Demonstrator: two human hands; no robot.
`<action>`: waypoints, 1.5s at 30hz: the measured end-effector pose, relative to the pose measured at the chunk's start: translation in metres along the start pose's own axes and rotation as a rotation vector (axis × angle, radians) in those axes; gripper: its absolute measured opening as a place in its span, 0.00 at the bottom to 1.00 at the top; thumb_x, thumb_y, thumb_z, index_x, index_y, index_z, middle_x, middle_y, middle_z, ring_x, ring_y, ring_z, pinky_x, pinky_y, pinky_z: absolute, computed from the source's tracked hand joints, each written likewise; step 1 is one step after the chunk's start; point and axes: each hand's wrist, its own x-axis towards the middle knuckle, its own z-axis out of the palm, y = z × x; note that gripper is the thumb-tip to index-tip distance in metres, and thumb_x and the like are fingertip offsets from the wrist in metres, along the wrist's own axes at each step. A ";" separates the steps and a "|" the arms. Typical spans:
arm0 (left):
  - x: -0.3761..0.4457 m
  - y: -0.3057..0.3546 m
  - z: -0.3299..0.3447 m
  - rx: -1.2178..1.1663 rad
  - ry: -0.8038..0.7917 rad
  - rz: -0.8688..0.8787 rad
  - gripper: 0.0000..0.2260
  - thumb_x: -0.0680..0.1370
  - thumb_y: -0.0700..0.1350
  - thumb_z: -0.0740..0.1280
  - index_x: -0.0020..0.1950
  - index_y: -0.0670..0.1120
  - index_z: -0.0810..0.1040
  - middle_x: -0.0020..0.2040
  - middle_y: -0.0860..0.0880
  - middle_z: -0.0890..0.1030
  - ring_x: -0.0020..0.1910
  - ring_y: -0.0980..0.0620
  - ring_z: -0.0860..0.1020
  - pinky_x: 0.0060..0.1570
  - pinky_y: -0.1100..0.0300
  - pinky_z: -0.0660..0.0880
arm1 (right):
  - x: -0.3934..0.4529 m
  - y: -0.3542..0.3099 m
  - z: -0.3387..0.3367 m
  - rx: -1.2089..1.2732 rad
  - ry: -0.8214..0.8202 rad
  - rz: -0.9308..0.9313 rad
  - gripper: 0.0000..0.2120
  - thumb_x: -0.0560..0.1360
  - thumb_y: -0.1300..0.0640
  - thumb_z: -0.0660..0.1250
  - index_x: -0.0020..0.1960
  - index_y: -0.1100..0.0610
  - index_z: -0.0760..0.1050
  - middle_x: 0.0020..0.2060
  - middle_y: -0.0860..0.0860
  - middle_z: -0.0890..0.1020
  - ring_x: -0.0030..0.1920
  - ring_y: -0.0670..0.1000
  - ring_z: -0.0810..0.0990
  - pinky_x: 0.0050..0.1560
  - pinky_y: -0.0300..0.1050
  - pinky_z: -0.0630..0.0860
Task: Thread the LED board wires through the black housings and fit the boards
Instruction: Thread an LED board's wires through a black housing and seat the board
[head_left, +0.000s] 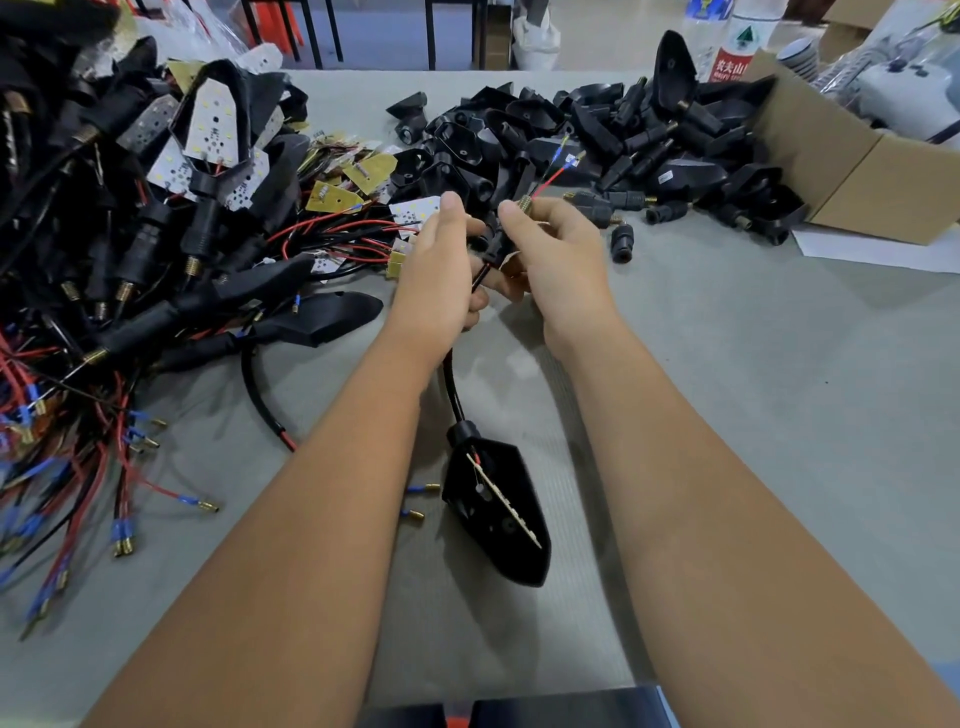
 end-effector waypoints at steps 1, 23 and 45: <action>0.000 0.001 -0.001 0.003 -0.019 -0.005 0.19 0.84 0.59 0.49 0.53 0.48 0.74 0.34 0.44 0.74 0.22 0.55 0.67 0.22 0.66 0.61 | 0.000 0.000 0.000 -0.005 0.010 -0.012 0.05 0.77 0.54 0.69 0.47 0.55 0.76 0.32 0.48 0.75 0.30 0.46 0.72 0.30 0.40 0.71; 0.002 -0.003 -0.012 0.135 -0.185 0.121 0.06 0.78 0.34 0.67 0.48 0.45 0.79 0.34 0.49 0.84 0.28 0.56 0.78 0.32 0.63 0.76 | 0.009 0.001 -0.008 0.058 0.192 0.063 0.07 0.79 0.55 0.65 0.51 0.58 0.72 0.35 0.49 0.75 0.25 0.42 0.73 0.32 0.37 0.73; 0.002 -0.005 -0.015 0.149 -0.238 0.191 0.13 0.77 0.33 0.67 0.47 0.49 0.67 0.33 0.45 0.83 0.28 0.51 0.74 0.30 0.59 0.72 | 0.006 0.002 -0.006 -0.072 0.074 0.050 0.08 0.76 0.54 0.68 0.51 0.58 0.75 0.36 0.53 0.75 0.33 0.52 0.74 0.37 0.45 0.72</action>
